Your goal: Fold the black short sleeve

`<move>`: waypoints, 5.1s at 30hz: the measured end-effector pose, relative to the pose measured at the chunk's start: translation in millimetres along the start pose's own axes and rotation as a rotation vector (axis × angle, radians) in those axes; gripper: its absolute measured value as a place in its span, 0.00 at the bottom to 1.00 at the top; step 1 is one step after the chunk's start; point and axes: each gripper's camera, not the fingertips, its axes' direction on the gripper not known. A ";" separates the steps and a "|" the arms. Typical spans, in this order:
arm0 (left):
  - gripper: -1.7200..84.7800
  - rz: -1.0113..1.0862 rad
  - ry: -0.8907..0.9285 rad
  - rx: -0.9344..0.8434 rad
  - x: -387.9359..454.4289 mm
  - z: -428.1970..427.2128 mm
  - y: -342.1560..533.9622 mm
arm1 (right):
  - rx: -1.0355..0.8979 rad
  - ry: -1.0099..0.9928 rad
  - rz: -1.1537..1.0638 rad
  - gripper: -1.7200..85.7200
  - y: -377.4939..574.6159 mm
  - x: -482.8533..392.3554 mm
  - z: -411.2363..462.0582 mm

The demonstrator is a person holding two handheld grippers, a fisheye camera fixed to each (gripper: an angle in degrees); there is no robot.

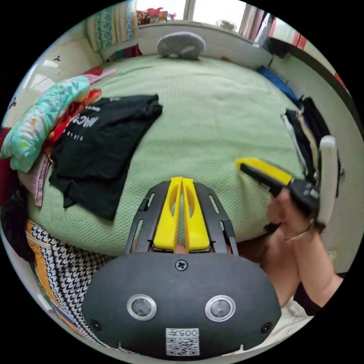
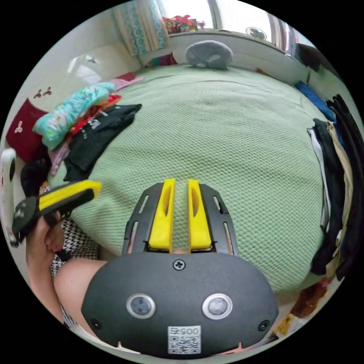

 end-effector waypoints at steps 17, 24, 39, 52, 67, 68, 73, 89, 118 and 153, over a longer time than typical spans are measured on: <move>0.01 -0.127 -0.164 0.154 -127.2 -58.6 -30.2 | 0.050 -0.188 -0.287 0.15 -18.9 -140.1 15.4; 0.01 -0.326 -0.146 0.210 -219.9 -75.0 8.8 | 0.029 -0.242 -0.471 0.16 -49.1 -228.1 54.5; 0.01 -0.513 -0.156 0.221 -289.3 -78.7 28.5 | -0.014 -0.193 -0.450 0.01 -65.3 -265.6 85.4; 0.01 -0.562 -0.116 0.271 -277.8 -77.6 6.4 | 0.090 -0.032 -0.187 0.00 -103.3 -97.6 -13.9; 0.01 -0.249 0.062 0.173 -159.5 -29.5 -101.4 | 0.265 0.307 0.188 0.00 -130.5 111.6 -117.1; 0.01 -0.207 0.089 0.171 -144.9 -26.8 -110.4 | 0.264 0.332 0.218 0.00 -128.6 127.5 -122.6; 0.02 -0.076 0.069 0.114 -88.6 -10.4 -140.7 | 0.236 0.481 0.279 0.00 -128.5 173.1 -128.4; 0.02 0.133 -0.042 -0.150 34.8 35.6 -206.4 | -0.141 0.287 0.143 0.09 -176.0 203.7 -86.3; 0.18 0.262 -0.102 -0.205 86.9 17.1 -188.1 | -0.459 0.161 -0.337 0.13 -210.9 115.9 12.7; 0.07 0.275 -0.059 0.190 86.0 -297.7 -95.5 | 0.133 0.085 -0.154 0.02 -161.2 59.0 -360.9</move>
